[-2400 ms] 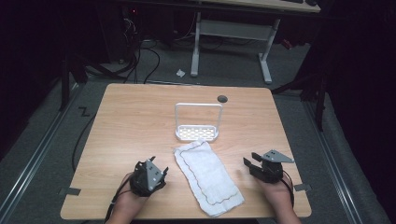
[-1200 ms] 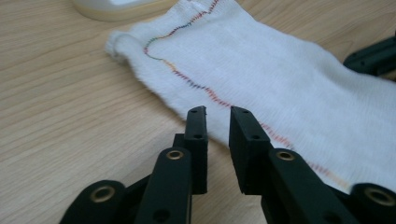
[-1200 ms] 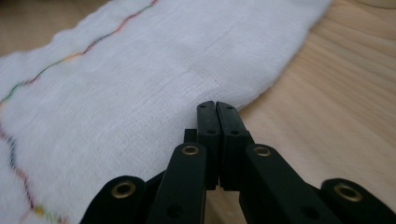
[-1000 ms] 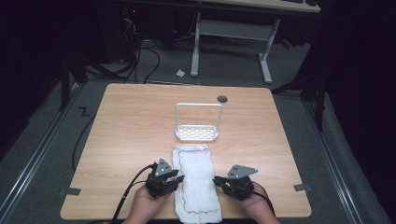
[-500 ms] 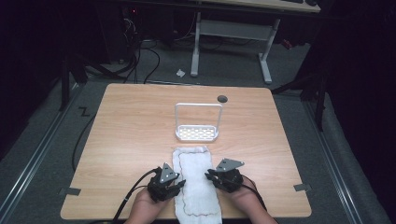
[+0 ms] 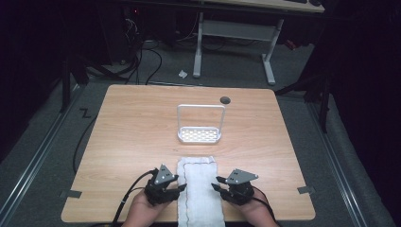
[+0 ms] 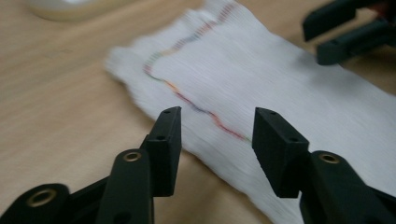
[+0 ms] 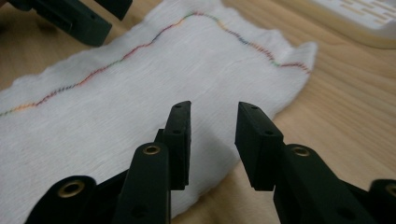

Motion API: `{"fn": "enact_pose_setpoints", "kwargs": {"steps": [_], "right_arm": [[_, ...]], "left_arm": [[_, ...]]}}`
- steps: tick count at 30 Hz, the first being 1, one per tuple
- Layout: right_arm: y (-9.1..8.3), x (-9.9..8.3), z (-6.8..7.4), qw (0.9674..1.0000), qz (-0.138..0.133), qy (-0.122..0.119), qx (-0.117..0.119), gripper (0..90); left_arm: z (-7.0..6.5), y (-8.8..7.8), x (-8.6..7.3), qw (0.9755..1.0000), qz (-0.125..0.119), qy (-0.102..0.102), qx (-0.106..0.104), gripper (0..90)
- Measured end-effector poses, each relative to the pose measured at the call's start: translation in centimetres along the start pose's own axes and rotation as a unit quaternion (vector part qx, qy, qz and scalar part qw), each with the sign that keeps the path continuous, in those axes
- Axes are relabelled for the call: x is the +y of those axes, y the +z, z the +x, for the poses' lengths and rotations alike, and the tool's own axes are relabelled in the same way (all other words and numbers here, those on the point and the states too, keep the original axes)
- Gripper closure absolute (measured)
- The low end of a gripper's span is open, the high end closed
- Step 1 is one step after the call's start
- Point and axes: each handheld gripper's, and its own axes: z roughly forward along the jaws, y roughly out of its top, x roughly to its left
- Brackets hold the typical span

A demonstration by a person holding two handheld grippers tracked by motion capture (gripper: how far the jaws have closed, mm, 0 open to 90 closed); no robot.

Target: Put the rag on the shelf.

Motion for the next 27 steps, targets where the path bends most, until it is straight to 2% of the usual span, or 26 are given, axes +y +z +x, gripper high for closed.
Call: {"fn": "enact_pose_setpoints", "kwargs": {"steps": [1, 4, 7, 8, 10, 11, 13, 19, 20, 21, 27], "right_arm": [[0.0, -0.2, -0.4, 0.9999, 0.0, 0.001, -0.012, 63.1], [0.1, -0.5, -0.9, 0.9998, 0.004, 0.009, -0.017, 61.0], [0.0, -0.5, -1.1, 0.9996, 0.001, 0.015, -0.024, 59.1], [-0.1, -0.5, -1.4, 0.9994, -0.005, 0.021, -0.029, 58.2], [-0.2, -0.6, -1.5, 0.9992, -0.006, 0.023, -0.031, 57.8], [-0.2, -0.6, -1.6, 0.9992, -0.007, 0.024, -0.032, 57.6], [-0.3, -0.6, -1.7, 0.9991, -0.006, 0.025, -0.034, 57.1], [-0.3, -0.6, -1.8, 0.999, -0.009, 0.028, -0.034, 54.7], [-0.3, -0.6, -1.8, 0.999, -0.009, 0.028, -0.034, 54.7], [-0.1, -0.6, -1.8, 0.9989, -0.01, 0.03, -0.034, 54.3], [0.3, -0.5, -1.7, 0.9989, -0.008, 0.034, -0.032, 51.8]], "left_arm": [[1.3, 0.5, 0.3, 0.9995, -0.005, -0.028, 0.016, 47.2], [2.3, 1.3, 0.6, 0.9985, -0.014, -0.047, 0.025, 43.9], [2.6, 2.1, 1.0, 0.9983, -0.007, -0.051, 0.027, 40.8], [2.8, 3.0, 1.6, 0.9985, 0.003, -0.049, 0.025, 39.2], [2.8, 3.4, 1.8, 0.9984, 0.008, -0.049, 0.027, 38.3], [2.7, 4.3, 2.1, 0.9981, 0.021, -0.05, 0.028, 38.3], [2.4, 4.7, 2.2, 0.9986, 0.015, -0.04, 0.031, 38.4], [1.9, 5.0, 2.2, 0.9986, 0.012, -0.034, 0.038, 55.4], [1.8, 5.1, 2.2, 0.9988, 0.009, -0.033, 0.037, 55.4], [1.6, 5.2, 2.2, 0.9989, 0.009, -0.029, 0.036, 61.5], [1.4, 5.2, 2.1, 0.9993, 0.009, -0.023, 0.027, 71.5]]}}
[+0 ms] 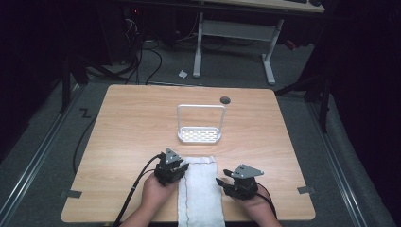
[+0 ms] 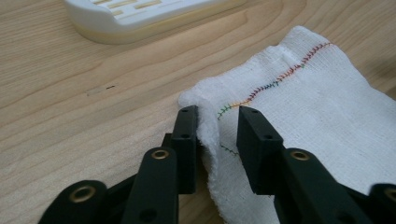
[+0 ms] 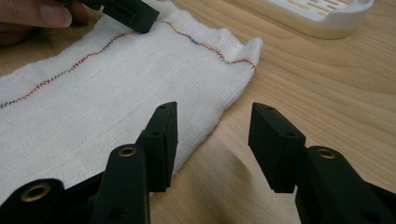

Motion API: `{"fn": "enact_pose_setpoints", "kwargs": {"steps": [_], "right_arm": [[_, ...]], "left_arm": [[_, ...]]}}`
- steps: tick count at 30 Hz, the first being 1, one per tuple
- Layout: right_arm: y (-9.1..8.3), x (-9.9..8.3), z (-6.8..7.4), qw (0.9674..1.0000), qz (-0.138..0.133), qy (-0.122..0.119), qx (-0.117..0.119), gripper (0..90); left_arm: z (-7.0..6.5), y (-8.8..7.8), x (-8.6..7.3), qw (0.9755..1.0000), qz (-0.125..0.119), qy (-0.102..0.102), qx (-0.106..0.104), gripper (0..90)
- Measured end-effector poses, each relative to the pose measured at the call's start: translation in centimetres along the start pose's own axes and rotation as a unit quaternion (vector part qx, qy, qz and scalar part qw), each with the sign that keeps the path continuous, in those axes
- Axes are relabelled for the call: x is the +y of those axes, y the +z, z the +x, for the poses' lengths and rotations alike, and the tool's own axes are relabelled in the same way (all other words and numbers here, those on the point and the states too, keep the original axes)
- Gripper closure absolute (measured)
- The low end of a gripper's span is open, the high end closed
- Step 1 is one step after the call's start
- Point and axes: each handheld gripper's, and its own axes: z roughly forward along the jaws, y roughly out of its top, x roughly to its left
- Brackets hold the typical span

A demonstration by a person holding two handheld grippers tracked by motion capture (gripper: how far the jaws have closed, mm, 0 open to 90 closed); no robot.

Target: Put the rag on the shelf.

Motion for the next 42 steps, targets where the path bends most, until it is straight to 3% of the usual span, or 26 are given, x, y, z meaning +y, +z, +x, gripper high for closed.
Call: {"fn": "enact_pose_setpoints", "kwargs": {"steps": [4, 9, 10, 13, 17, 20, 25, 30, 34, 37, 39, 42], "right_arm": [[0.7, 0.8, 0.3, 0.9999, -0.003, 0.01, -0.003, 48.7], [1.5, 2.5, -0.3, 0.9989, -0.008, 0.031, -0.035, 53.6], [2.3, 3.2, -1.0, 0.998, 0.007, 0.05, -0.038, 53.9], [3.7, 3.6, -1.5, 0.997, 0.021, 0.068, -0.031, 53.7], [5.2, 3.7, -1.0, 0.9973, 0.041, 0.05, -0.035, 56.7], [5.2, 3.6, -1.0, 0.9963, 0.038, 0.071, -0.03, 59.6], [5.4, 3.7, -1.4, 0.9963, 0.031, 0.075, -0.027, 61.0], [5.5, 3.6, -1.4, 0.996, 0.029, 0.085, -0.001, 77.3], [5.5, 3.5, -1.5, 0.996, 0.026, 0.085, 0.012, 83.2], [5.3, 3.5, -1.4, 0.997, 0.021, 0.075, 0.005, 85.9], [4.9, 3.7, -1.1, 0.9979, 0.014, 0.063, 0.0, 86.0], [4.3, 3.8, -1.0, 0.9984, 0.001, 0.057, 0.0, 86.0]], "left_arm": [[0.5, 0.0, 0.0, 0.9995, 0.001, -0.02, -0.025, 79.0], [0.9, 0.0, 0.0, 0.9988, 0.0, -0.034, -0.036, 80.5], [1.0, 0.0, 0.0, 0.9985, 0.001, -0.038, -0.039, 80.6], [0.9, 0.0, 0.0, 0.9986, 0.001, -0.037, -0.037, 80.4], [1.0, 0.0, -0.1, 0.9984, 0.001, -0.04, -0.041, 79.9], [1.0, 0.0, 0.0, 0.9985, 0.001, -0.038, -0.039, 79.8], [0.9, 0.0, -0.1, 0.9985, 0.001, -0.04, -0.038, 79.8], [1.1, 0.0, -0.1, 0.9979, 0.0, -0.051, -0.041, 80.1], [1.0, 0.0, -0.1, 0.9981, -0.001, -0.049, -0.038, 80.0], [1.0, -0.1, -0.2, 0.9979, -0.006, -0.052, -0.038, 81.9], [0.8, -0.4, -0.2, 0.9988, -0.02, -0.033, -0.03, 82.5], [0.4, -0.7, -0.2, 0.9986, -0.031, -0.03, -0.031, 83.2]]}}
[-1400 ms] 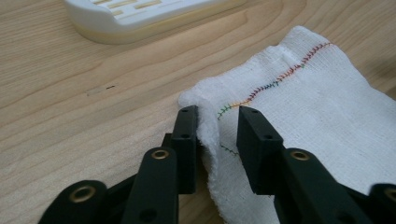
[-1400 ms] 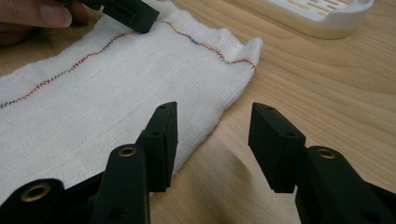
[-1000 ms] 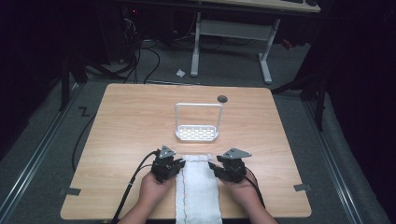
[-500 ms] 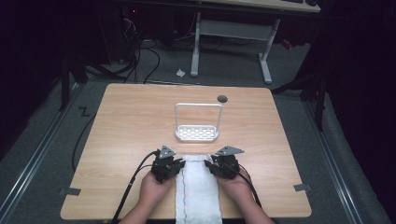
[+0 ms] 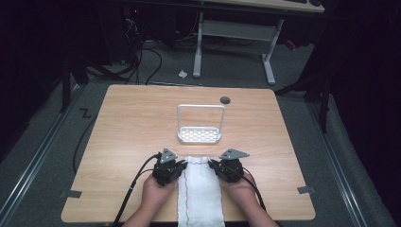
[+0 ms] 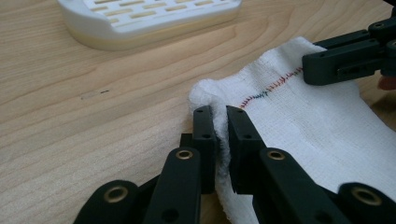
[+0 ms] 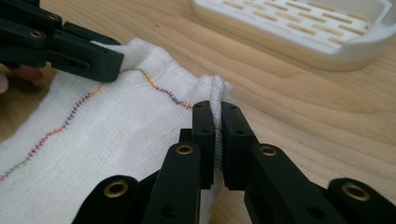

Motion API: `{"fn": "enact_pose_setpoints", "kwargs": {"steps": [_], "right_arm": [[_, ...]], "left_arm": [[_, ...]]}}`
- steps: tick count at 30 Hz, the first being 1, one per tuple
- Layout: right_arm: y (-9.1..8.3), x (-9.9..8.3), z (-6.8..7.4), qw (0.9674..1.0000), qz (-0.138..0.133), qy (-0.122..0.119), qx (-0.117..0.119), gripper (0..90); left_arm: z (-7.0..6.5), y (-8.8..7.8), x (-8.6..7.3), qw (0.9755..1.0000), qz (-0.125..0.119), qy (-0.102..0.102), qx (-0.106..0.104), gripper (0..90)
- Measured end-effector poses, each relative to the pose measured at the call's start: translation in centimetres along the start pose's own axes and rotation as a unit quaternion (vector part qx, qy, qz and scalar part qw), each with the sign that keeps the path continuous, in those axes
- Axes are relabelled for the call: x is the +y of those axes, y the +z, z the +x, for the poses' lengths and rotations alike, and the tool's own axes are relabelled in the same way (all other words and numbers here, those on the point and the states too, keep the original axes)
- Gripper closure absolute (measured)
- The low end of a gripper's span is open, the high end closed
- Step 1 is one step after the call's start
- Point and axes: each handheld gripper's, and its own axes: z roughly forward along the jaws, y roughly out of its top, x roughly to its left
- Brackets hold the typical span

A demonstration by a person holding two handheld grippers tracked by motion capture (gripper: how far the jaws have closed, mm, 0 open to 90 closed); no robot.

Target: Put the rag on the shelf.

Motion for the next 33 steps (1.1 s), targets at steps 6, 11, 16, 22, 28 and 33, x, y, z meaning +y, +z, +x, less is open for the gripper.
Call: {"fn": "enact_pose_setpoints", "kwargs": {"steps": [6, 11, 16, 22, 28, 33], "right_arm": [[-1.5, 0.3, 0.2, 0.9993, -0.038, 0.001, 0.006, 85.9], [-2.6, 1.2, 0.7, 0.9976, -0.069, -0.007, -0.005, 85.9], [-3.9, 2.0, 0.9, 0.9945, -0.099, -0.022, -0.024, 85.9], [-5.6, 3.6, 0.7, 0.99, -0.133, -0.026, -0.04, 85.9], [-7.0, 5.6, 0.6, 0.9844, -0.166, -0.031, -0.05, 85.9], [-8.5, 8.2, 0.8, 0.9778, -0.197, -0.045, -0.054, 85.9]], "left_arm": [[-0.4, -1.1, 0.7, 0.9994, -0.033, 0.0, -0.007, 83.7], [-1.1, -2.2, 1.9, 0.9977, -0.067, -0.006, -0.014, 83.7], [-1.9, -3.1, 3.3, 0.9954, -0.094, 0.015, -0.008, 83.9], [-2.4, -4.1, 5.3, 0.9916, -0.126, 0.025, -0.01, 83.9], [-2.5, -5.6, 7.3, 0.9863, -0.163, 0.024, -0.006, 83.9], [-2.5, -7.1, 9.3, 0.9814, -0.189, 0.03, -0.003, 84.0]]}}
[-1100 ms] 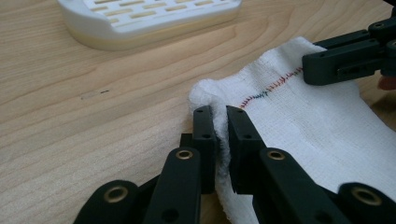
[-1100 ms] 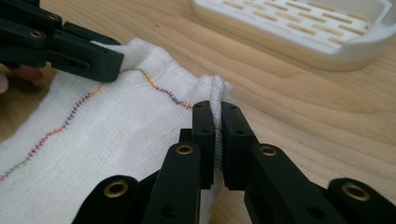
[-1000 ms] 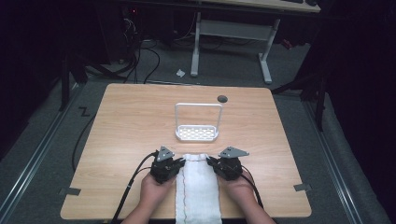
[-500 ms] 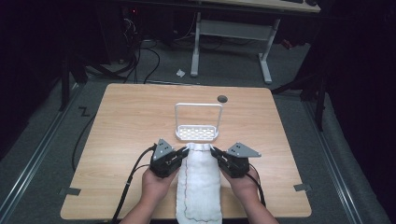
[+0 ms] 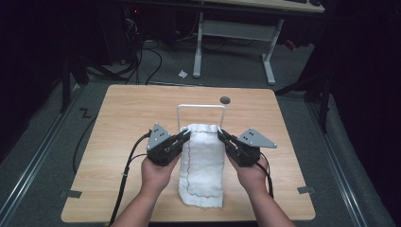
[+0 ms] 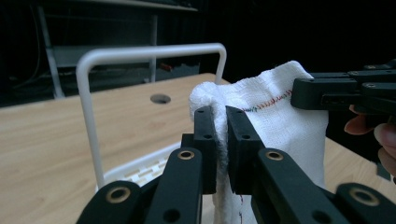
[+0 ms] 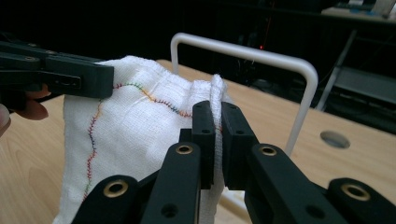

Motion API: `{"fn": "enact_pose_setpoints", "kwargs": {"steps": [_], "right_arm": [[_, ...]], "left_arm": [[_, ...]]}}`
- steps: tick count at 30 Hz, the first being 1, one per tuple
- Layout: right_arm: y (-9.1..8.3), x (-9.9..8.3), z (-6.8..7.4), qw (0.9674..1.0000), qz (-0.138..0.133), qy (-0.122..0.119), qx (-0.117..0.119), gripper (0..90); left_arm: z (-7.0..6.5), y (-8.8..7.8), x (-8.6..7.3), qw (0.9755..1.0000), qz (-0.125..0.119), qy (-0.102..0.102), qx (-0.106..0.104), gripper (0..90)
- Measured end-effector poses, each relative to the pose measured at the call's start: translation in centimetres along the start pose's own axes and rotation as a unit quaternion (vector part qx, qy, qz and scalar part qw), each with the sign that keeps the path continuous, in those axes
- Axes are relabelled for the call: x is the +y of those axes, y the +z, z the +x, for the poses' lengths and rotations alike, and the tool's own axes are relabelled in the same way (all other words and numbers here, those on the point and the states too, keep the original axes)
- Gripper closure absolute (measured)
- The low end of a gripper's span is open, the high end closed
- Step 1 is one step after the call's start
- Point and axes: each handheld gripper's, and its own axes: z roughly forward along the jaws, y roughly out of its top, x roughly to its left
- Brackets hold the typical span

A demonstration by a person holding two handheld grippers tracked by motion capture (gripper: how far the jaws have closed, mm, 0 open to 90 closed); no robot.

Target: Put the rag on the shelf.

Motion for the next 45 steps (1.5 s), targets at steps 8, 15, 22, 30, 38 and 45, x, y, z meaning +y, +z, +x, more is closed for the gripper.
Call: {"fn": "enact_pose_setpoints", "kwargs": {"steps": [8, 15, 22, 30, 38, 45], "right_arm": [[-0.1, 3.2, 0.1, 0.9993, -0.036, -0.01, -0.003, 85.9], [-0.4, 5.6, -0.2, 0.9982, -0.057, -0.015, -0.006, 85.8], [-0.5, 7.2, -1.0, 0.9975, -0.067, -0.014, -0.013, 85.9], [-0.1, 8.7, -2.6, 0.9969, -0.076, -0.002, -0.018, 85.9], [1.1, 10.5, -4.2, 0.9961, -0.086, 0.005, -0.018, 85.9], [3.3, 12.4, -5.0, 0.9961, -0.085, 0.003, -0.026, 85.9]], "left_arm": [[0.0, -1.0, 3.8, 0.9986, -0.045, 0.027, 0.011, 84.1], [0.1, -1.2, 5.9, 0.9966, -0.063, 0.048, 0.022, 84.1], [-0.2, -0.5, 7.8, 0.9937, -0.069, 0.082, 0.031, 84.1], [0.2, 0.8, 9.6, 0.9922, -0.083, 0.088, 0.032, 84.2], [1.9, 2.2, 11.7, 0.993, -0.087, 0.075, 0.027, 84.2], [3.2, 3.5, 13.2, 0.992, -0.079, 0.086, 0.047, 84.2]]}}
